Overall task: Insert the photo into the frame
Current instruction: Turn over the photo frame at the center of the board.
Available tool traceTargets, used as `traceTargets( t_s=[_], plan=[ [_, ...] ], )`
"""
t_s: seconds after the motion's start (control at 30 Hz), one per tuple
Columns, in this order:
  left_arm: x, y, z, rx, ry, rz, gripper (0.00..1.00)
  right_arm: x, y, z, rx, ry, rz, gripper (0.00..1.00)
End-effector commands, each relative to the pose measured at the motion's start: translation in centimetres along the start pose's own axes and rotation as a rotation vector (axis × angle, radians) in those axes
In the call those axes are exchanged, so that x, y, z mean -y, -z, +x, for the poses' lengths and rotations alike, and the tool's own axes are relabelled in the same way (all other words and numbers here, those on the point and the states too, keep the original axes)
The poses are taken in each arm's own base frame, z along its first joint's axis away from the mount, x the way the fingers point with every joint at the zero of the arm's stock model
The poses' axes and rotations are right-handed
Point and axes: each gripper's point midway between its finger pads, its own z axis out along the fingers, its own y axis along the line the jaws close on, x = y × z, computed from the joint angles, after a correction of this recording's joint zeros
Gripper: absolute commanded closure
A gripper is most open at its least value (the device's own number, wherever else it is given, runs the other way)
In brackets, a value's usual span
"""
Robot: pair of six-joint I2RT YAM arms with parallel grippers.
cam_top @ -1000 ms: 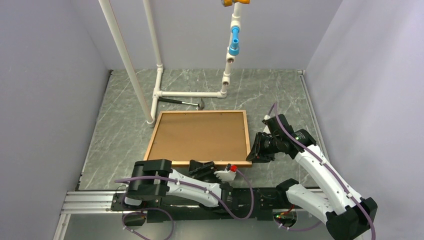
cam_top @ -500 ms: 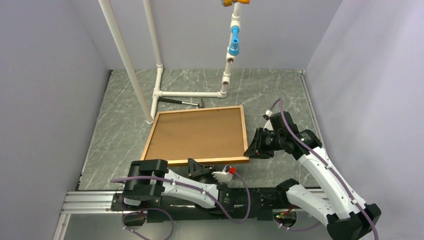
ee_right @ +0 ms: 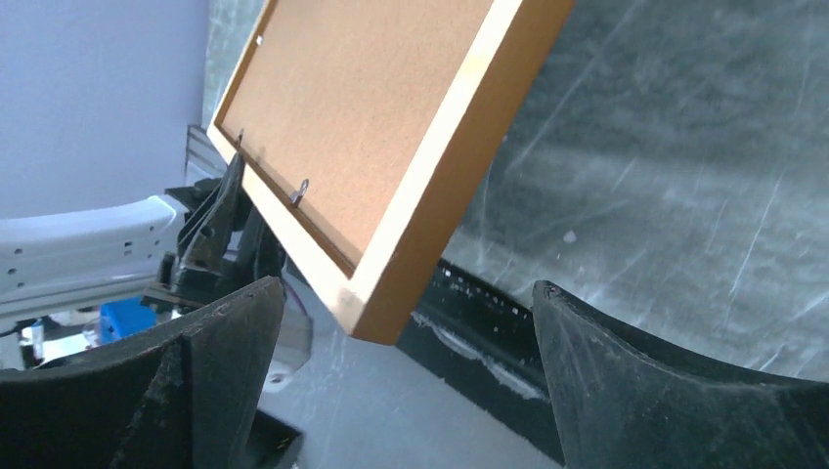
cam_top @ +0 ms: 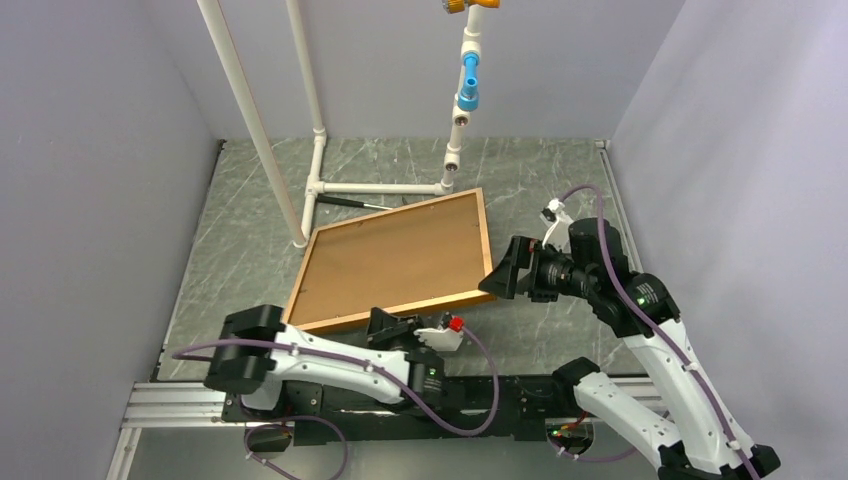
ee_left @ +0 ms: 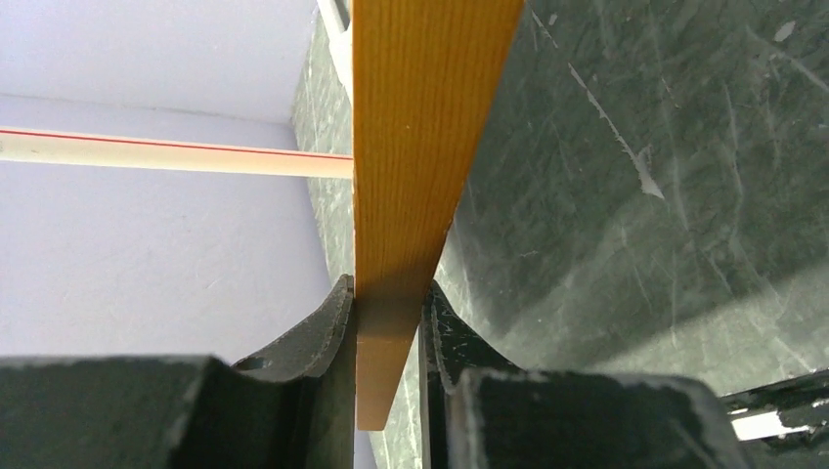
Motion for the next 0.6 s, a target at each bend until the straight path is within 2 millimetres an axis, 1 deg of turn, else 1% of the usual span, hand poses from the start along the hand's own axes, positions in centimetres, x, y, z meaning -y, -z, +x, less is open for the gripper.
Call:
traceTargets(
  t_s=[0.0, 0.1, 0.13, 0.2, 0.27, 0.37, 0.43, 0.5, 0.57],
  plan=[
    [-2.1, 1.4, -2.6, 0.09, 0.182, 0.095, 1.0, -2.7, 2.3, -4.2, 0.21, 0.183, -0.075, 0.0],
    [-2.3, 1.9, -2.8, 0.111, 0.223, 0.166, 1.0, -4.7, 4.0, -6.0, 0.361, 0.319, -0.164, 0.0],
    [-2.4, 2.0, -2.8, 0.115, 0.238, 0.187, 1.0, -5.5, 4.9, -6.5, 0.425, 0.379, -0.202, 0.0],
    [-2.6, 2.3, -2.9, 0.128, 0.266, 0.23, 1.0, -6.7, 6.6, -7.2, 0.559, 0.498, -0.263, 0.0],
    [-2.7, 2.6, -2.9, 0.139, 0.289, 0.273, 1.0, -7.8, 8.3, -7.5, 0.689, 0.622, -0.319, 0.0],
    [-2.9, 2.9, -2.8, 0.156, 0.322, 0.322, 1.0, -9.1, 10.6, -7.1, 0.852, 0.82, -0.383, 0.0],
    [-3.1, 3.1, -2.7, 0.163, 0.343, 0.342, 1.0, -9.6, 11.3, -6.5, 0.934, 1.012, -0.397, 0.0],
    [-3.4, 3.2, -2.7, 0.167, 0.361, 0.353, 1.0, -10.1, 11.7, -5.6, 0.992, 1.189, -0.427, 0.01],
    [-3.6, 3.4, -2.6, 0.171, 0.369, 0.362, 1.0, -10.5, 11.3, -4.5, 1.003, 1.336, -0.466, 0.01]
  ],
)
